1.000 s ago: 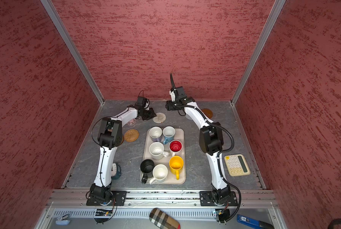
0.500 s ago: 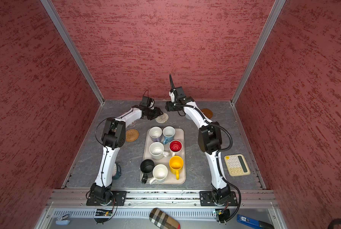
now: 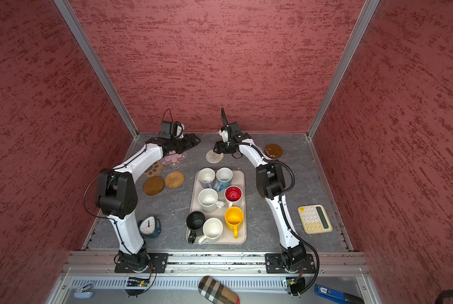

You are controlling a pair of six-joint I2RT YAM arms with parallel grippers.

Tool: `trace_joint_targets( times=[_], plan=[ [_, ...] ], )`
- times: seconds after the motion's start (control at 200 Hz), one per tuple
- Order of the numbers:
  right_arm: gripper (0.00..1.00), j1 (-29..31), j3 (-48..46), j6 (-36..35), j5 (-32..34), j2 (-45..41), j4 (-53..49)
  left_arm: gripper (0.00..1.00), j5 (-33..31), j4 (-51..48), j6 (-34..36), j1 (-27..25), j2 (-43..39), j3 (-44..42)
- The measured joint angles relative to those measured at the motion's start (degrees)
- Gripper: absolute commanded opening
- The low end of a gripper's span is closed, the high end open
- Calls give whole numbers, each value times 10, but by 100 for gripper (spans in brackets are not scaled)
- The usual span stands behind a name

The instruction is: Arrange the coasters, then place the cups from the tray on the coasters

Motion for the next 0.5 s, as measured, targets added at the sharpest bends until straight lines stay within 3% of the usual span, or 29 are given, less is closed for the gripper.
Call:
trace_joint_targets(
  times=[0.281,0.501],
  plan=[
    [65,0,2,38,-75,47,49,86,-18,8,4,-1,-109,-123],
    [64,0,28,62,-99,79,70,86,-25,14,-3,-13,-142,-170]
  ],
)
